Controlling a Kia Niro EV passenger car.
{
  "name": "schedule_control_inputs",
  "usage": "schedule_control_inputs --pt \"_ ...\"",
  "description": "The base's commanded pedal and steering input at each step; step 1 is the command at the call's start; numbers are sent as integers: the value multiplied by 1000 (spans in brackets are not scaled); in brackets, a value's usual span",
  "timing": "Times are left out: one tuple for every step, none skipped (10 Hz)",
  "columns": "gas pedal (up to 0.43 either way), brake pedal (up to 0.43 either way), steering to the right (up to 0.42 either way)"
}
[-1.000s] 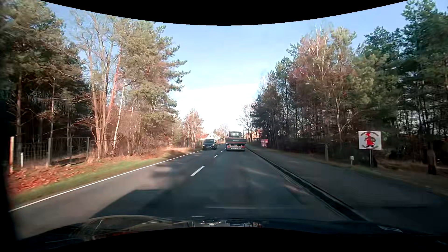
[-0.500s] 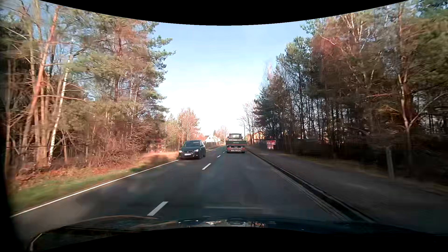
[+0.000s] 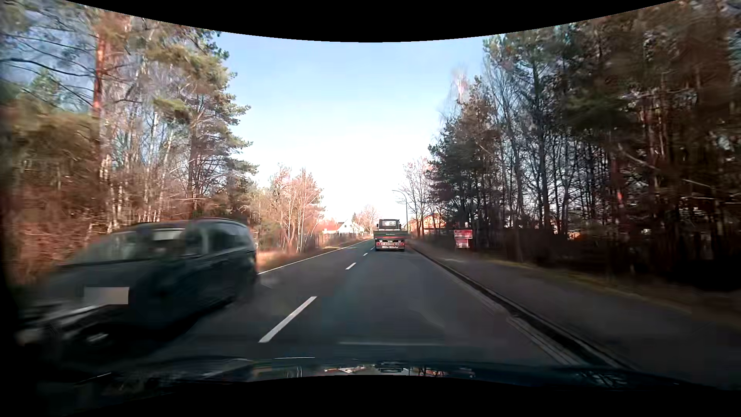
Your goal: Follow the waypoints while adhering to traffic rules and regulations
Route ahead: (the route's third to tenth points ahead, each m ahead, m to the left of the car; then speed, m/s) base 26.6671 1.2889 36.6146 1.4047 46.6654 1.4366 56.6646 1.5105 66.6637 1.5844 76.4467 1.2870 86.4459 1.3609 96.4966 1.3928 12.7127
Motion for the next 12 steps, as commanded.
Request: schedule_control_inputs --pt "110 0 0" --pt "110 0 0" --pt "110 0 0" --pt "110 0 0" --pt "110 0 0" --pt "110 0 0" --pt "110 0 0" --pt "110 0 0" --pt "110 0 0" --pt "110 0 0" --pt "110 0 0" --pt "110 0 0"
